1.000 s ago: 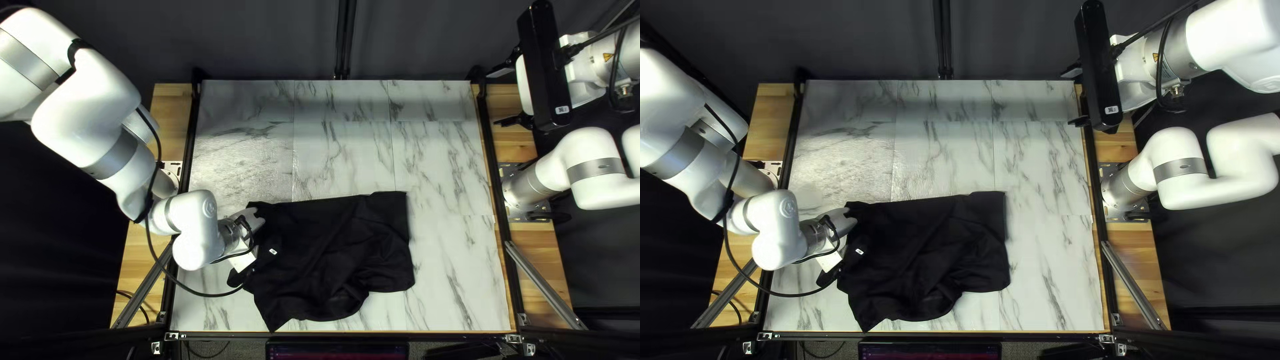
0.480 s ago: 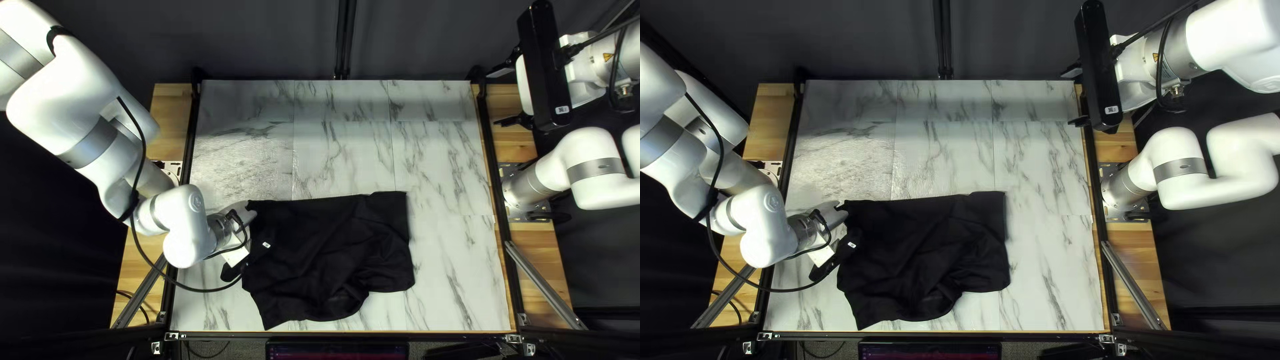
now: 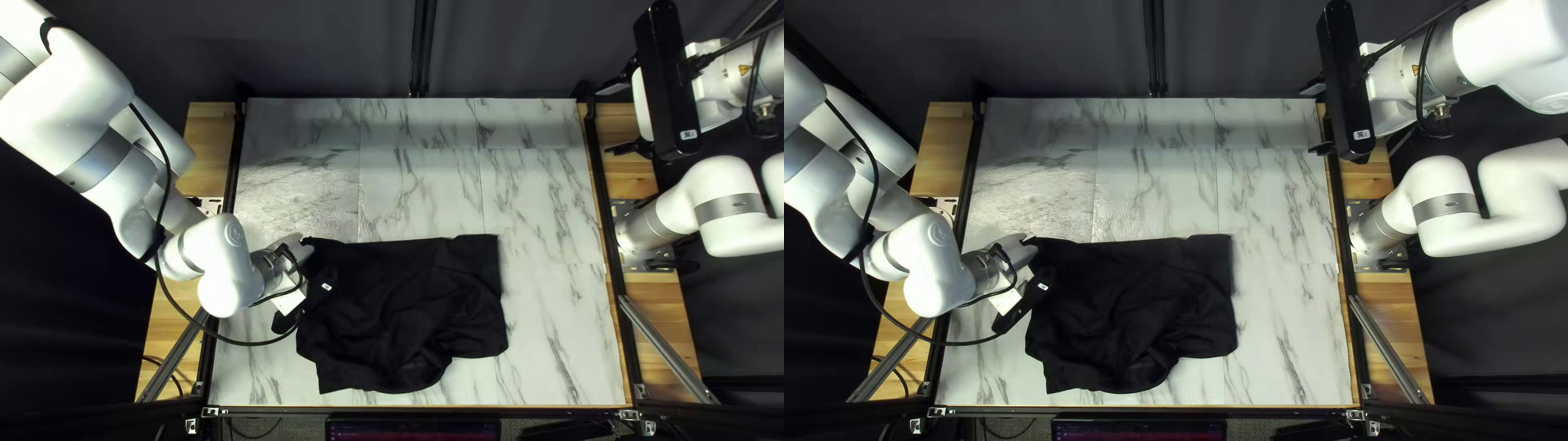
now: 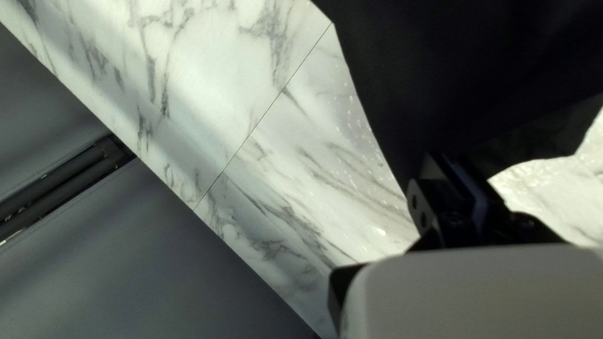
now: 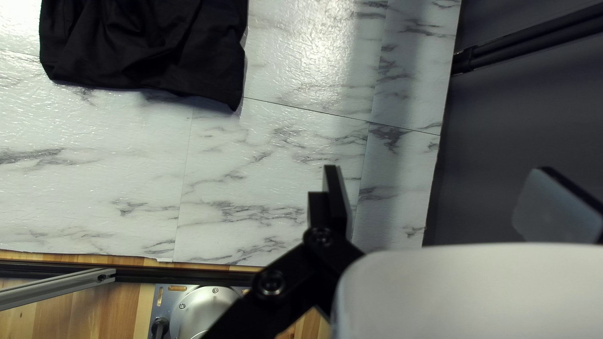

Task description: Fold t-shirt

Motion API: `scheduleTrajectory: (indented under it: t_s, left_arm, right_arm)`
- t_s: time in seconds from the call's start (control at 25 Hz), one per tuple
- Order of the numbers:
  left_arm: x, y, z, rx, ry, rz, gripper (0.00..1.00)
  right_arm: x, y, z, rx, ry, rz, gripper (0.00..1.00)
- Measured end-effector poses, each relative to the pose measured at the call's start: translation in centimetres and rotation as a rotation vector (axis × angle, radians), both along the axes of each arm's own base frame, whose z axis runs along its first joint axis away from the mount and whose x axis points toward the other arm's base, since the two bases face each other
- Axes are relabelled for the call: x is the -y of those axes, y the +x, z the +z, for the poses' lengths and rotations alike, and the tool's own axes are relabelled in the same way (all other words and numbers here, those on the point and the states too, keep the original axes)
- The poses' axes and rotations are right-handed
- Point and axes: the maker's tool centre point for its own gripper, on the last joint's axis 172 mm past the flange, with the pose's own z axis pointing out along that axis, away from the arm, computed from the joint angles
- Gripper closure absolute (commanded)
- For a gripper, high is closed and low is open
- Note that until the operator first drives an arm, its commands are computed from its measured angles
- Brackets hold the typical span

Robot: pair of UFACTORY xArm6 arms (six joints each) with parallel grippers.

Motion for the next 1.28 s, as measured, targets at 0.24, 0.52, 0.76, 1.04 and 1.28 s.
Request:
scheduleTrajectory:
  t_s: [0.24, 0.52, 0.76, 1.04, 1.28]
  left_arm:
    - [-1.4, -0.8, 0.6, 0.004, -0.007, 0.022, 1.00]
    - [-3.3, -1.3, 0.8, -0.008, -0.011, 0.049, 1.00]
    - [-5.0, -1.2, 0.0, -0.013, -0.022, 0.065, 1.00]
    - [-5.3, -1.6, -1.4, -0.015, -0.042, 0.081, 0.00]
    - [-2.9, -1.9, -1.9, -0.013, -0.044, 0.089, 0.00]
  right_arm:
    - [0.0, 0.0, 0.0, 0.000, 0.000, 0.000, 0.00]
    - [0.0, 0.0, 0.0, 0.000, 0.000, 0.000, 0.00]
    - [0.0, 0.0, 0.0, 0.000, 0.000, 0.000, 0.00]
    - [0.0, 0.0, 0.0, 0.000, 0.000, 0.000, 0.00]
    - [0.0, 0.0, 0.0, 0.000, 0.000, 0.000, 0.00]
